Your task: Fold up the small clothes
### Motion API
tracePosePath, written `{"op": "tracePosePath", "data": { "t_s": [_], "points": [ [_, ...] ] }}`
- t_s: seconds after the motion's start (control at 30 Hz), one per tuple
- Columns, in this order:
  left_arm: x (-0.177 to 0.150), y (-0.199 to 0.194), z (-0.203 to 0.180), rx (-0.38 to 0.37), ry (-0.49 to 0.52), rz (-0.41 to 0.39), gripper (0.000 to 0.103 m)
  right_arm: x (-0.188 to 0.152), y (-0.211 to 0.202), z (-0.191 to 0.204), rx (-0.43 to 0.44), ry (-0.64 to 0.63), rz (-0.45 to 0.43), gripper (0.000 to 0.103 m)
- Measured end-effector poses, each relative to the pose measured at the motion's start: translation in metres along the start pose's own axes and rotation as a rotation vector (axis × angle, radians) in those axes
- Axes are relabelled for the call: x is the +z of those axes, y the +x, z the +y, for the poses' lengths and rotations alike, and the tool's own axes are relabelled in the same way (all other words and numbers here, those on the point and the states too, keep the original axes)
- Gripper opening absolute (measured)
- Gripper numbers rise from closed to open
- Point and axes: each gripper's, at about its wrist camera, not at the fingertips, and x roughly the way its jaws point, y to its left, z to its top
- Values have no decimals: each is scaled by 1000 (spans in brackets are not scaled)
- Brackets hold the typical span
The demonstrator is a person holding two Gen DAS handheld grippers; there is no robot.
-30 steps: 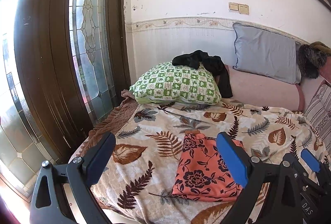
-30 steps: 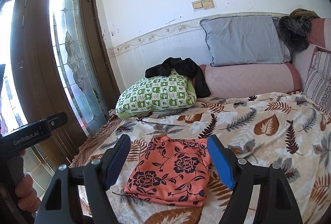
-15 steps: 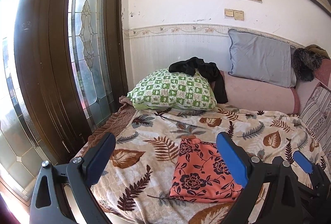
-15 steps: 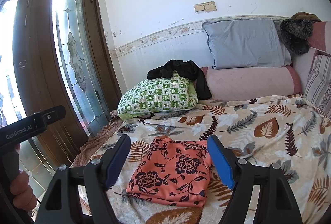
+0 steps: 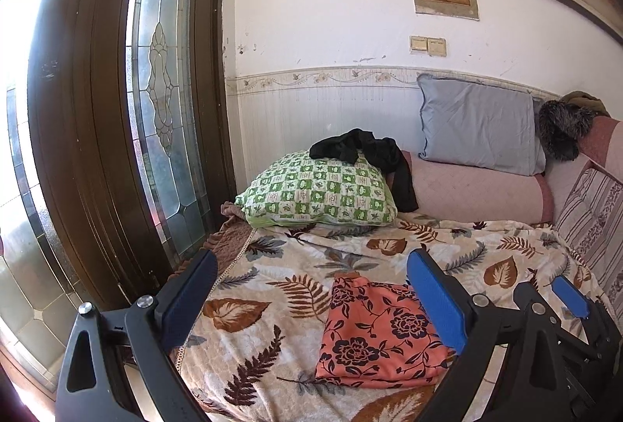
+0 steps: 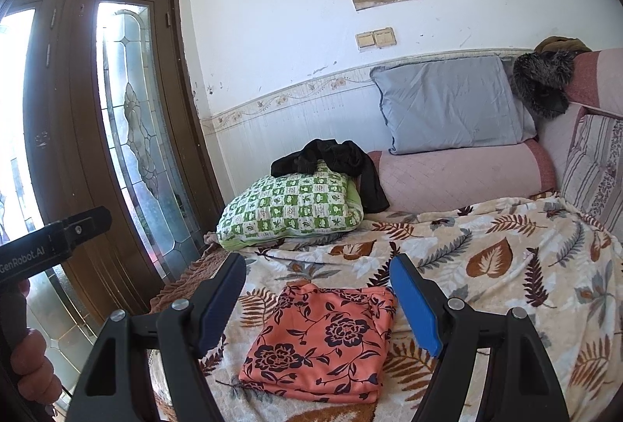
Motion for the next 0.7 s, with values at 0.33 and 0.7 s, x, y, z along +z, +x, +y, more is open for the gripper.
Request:
{"op": "tracePosePath", "data": {
  "t_s": [0.33,0.7],
  "points": [
    [13,-29,4,1,-1,-65,100,12,-21,6,9,-23,-42,82],
    [17,-25,5,-13,5,-61,100,15,-15,16,28,-53,-32,82]
  ]
}}
